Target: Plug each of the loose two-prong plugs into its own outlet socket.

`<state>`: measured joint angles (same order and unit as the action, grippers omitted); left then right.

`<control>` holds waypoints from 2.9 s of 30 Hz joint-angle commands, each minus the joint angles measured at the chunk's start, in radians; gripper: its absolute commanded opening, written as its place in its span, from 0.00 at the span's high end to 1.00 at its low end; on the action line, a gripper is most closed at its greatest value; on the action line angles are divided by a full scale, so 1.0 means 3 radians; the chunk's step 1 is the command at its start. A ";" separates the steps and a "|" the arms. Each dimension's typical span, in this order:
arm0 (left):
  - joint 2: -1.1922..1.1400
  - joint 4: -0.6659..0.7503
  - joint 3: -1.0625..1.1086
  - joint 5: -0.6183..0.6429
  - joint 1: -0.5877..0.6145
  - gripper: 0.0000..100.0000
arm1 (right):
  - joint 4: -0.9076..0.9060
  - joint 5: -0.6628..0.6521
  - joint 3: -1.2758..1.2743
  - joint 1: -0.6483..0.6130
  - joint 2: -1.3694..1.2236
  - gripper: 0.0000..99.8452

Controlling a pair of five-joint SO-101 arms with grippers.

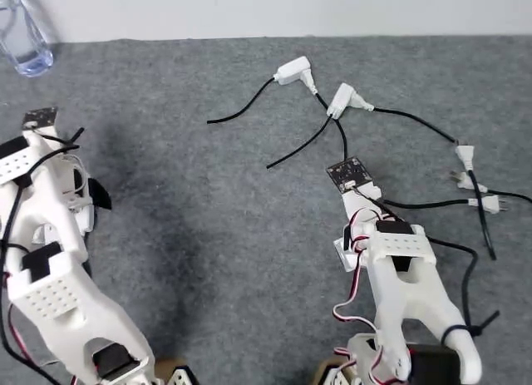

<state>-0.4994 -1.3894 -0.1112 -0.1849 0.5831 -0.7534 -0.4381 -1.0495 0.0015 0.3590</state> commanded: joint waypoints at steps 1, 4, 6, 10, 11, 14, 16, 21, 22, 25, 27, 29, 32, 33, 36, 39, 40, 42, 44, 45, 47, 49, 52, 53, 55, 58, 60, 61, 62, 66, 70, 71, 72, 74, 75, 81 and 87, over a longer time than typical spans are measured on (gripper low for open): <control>-0.0220 0.0215 -0.0115 0.0041 -0.0005 0.73 | 0.0054 -0.0036 0.0015 -0.0023 0.0079 0.81; -0.0327 0.0220 -0.0115 0.0031 -0.0005 0.73 | 0.0059 -0.0046 0.0015 -0.0023 0.0079 0.81; -0.0332 0.0215 -0.0115 0.0031 0.0010 0.73 | 0.0064 -0.0046 0.0015 -0.0023 0.0079 0.81; -0.0332 0.0215 -0.0115 0.0020 0.0046 0.80 | 0.0064 -0.0046 0.0015 -0.0023 0.0079 0.81; -0.0332 0.0215 -0.0115 0.0020 0.0046 0.82 | 0.0064 -0.0046 0.0015 -0.0023 0.0079 0.81; -0.0332 0.0215 -0.0115 0.0020 0.0041 0.91 | 0.0064 -0.0046 0.0015 -0.0023 0.0079 0.81; -0.0332 0.0210 -0.0115 0.0020 0.0036 0.97 | 0.0064 -0.0046 0.0015 -0.0023 0.0079 0.81; -0.0332 0.0041 -0.0228 0.0020 0.0026 0.99 | 0.0064 -0.0041 0.0015 -0.0023 0.0079 0.81; -0.0332 -0.0051 -0.0309 0.0020 0.0026 0.99 | 0.0069 -0.0041 0.0015 -0.0023 0.0079 0.81; -0.0332 -0.0430 -0.0734 0.0026 0.0005 0.99 | 0.0069 -0.0041 0.0015 -0.0033 0.0079 0.81; -0.0332 -0.0696 -0.1046 0.0026 -0.0031 0.99 | 0.0069 -0.0046 0.0015 -0.0084 0.0074 0.81; -0.0353 -0.0951 -0.1348 0.0026 -0.0087 0.99 | 0.0069 -0.0046 0.0015 -0.0084 0.0074 0.81; -0.0358 -0.1227 -0.1670 0.0015 -0.0225 0.99 | 0.0069 -0.0046 0.0015 -0.0074 0.0074 0.81; -0.0343 -0.1222 -0.1711 0.0015 -0.0276 0.99 | 0.0069 -0.0046 0.0015 -0.0069 0.0074 0.81; -0.0332 -0.1222 -0.1782 -0.0066 -0.0476 0.99 | 0.0069 -0.0031 0.0015 -0.0064 0.0079 0.81; -0.0317 -0.1222 -0.1803 -0.0358 -0.0742 0.99 | 0.0069 -0.0031 0.0015 -0.0059 0.0084 0.81; -0.0281 -0.1222 -0.1793 -0.0445 -0.0823 0.99 | 0.0074 -0.0026 0.0015 -0.0028 0.0090 0.81; -0.0133 -0.1222 -0.1741 -0.0598 -0.0997 0.99 | 0.0166 -0.0020 0.0015 0.0064 0.0095 0.81; 0.0082 -0.1222 -0.1634 -0.0798 -0.1166 0.99 | 0.0279 0.0066 0.0015 0.0176 0.0095 0.81; 0.0205 -0.1222 -0.1537 -0.0921 -0.1248 0.99 | 0.0330 0.0148 0.0015 0.0217 0.0095 0.81; 0.0450 -0.1222 -0.1307 -0.1212 -0.1427 0.99 | 0.0391 0.0245 0.0015 0.0289 0.0100 0.81; 0.0680 -0.1222 -0.1020 -0.1478 -0.1621 0.99 | 0.0417 0.0266 0.0015 0.0320 0.0105 0.81; 0.0946 -0.1207 -0.0616 -0.1805 -0.1944 0.99 | 0.0417 0.0261 0.0015 0.0320 0.0105 0.81; 0.1008 -0.1207 -0.0504 -0.1897 -0.2056 0.99 | 0.0417 0.0261 0.0020 0.0320 0.0105 0.81; 0.1089 -0.1207 -0.0330 -0.2066 -0.2286 0.99 | 0.0417 0.0261 0.0026 0.0325 0.0105 0.81; 0.1130 -0.1207 -0.0136 -0.2256 -0.2608 0.99 | 0.0494 0.0281 0.0041 0.0519 0.0105 0.81; 0.1125 -0.1202 -0.0023 -0.2394 -0.2793 0.99 | 0.0575 0.0307 0.0041 0.0662 0.0105 0.81; 0.1125 -0.1192 0.0054 -0.2481 -0.2885 0.99 | 0.0601 0.0384 0.0041 0.0713 0.0105 0.81; 0.1125 -0.1146 0.0141 -0.2547 -0.2977 0.99 | 0.0606 0.0460 0.0046 0.0754 0.0110 0.81; 0.1135 -0.0742 0.0580 -0.2639 -0.3299 0.99 | 0.0601 0.0609 0.0107 0.0923 0.0110 0.81; 0.1151 -0.0235 0.0841 -0.2639 -0.3457 0.99 | 0.0606 0.0614 0.0107 0.0928 0.0110 0.81; 0.1146 -0.0153 0.0857 -0.2639 -0.3478 0.99 | 0.0606 0.0614 0.0107 0.0928 0.0110 0.81; 0.1130 -0.0092 0.0862 -0.2639 -0.3503 0.99 | 0.0606 0.0614 0.0107 0.0928 0.0105 0.81; 0.1125 0.0000 0.0872 -0.2639 -0.3544 0.99 | 0.0611 0.0593 0.0107 0.0882 0.0100 0.81; 0.1120 0.0031 0.0882 -0.2639 -0.3575 0.99 | 0.0627 0.0593 0.0107 0.0852 0.0084 0.81; 0.1120 0.0220 0.1153 -0.2634 -0.3805 0.99 | 0.0678 0.0588 0.0107 0.0826 0.0074 0.81; 0.1151 0.0557 0.1276 -0.2337 -0.3826 0.99 | 0.0698 0.0588 0.0107 0.0821 0.0074 0.81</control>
<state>-0.2140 -1.2820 0.2800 -0.9674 -0.5600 -0.5631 -0.2647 -1.0495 0.2593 0.3590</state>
